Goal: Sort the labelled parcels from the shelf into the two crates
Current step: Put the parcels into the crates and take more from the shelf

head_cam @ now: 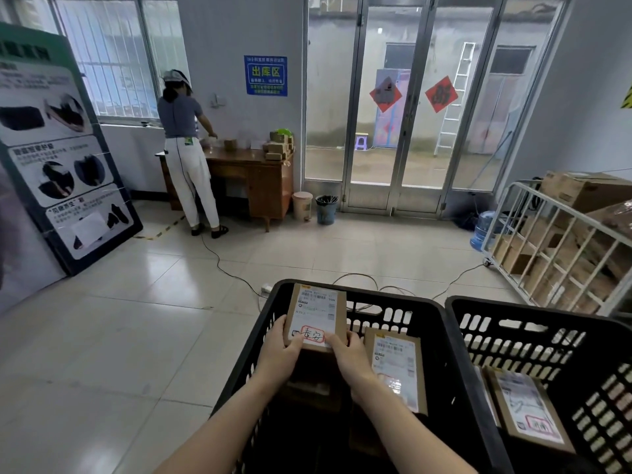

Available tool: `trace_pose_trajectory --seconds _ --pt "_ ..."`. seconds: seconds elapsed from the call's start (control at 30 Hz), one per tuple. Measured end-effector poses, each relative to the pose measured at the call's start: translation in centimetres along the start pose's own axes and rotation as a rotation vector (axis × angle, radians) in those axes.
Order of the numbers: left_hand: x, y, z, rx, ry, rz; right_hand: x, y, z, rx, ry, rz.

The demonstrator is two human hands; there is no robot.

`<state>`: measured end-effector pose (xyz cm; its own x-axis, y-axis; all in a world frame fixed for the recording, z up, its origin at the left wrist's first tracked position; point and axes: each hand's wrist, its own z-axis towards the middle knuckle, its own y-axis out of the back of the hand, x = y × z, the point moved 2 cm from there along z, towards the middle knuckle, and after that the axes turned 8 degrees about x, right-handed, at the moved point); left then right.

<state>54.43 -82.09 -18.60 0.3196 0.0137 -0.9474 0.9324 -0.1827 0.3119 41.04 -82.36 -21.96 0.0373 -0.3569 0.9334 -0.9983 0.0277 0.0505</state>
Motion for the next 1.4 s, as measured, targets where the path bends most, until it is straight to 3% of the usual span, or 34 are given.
trace_pose_trajectory --seconds 0.13,0.27,0.37,0.43,0.83,0.97,1.4 --pt "-0.2 -0.2 0.2 -0.036 0.005 0.06 0.6 0.2 -0.4 -0.031 0.091 -0.166" --pt "-0.2 1.1 -0.4 -0.122 -0.042 0.203 3.6 0.3 -2.1 -0.172 0.468 -0.836" --pt "0.5 1.6 -2.3 -0.122 -0.076 0.301 4.5 -0.9 -2.6 -0.015 0.564 -1.218" --pt "1.3 1.6 -3.6 -0.103 -0.1 0.36 4.3 -1.4 -2.5 0.057 0.548 -1.315" --pt "0.9 1.4 -8.7 0.04 -0.045 0.54 4.9 -0.4 -4.2 0.082 0.418 -1.333" --pt "-0.2 1.0 -10.1 0.045 -0.039 0.642 5.3 0.9 -7.7 0.049 0.477 -1.3" --pt "-4.7 -5.0 -15.3 0.091 -0.106 0.849 1.9 9.7 -17.8 0.001 0.468 -1.291"
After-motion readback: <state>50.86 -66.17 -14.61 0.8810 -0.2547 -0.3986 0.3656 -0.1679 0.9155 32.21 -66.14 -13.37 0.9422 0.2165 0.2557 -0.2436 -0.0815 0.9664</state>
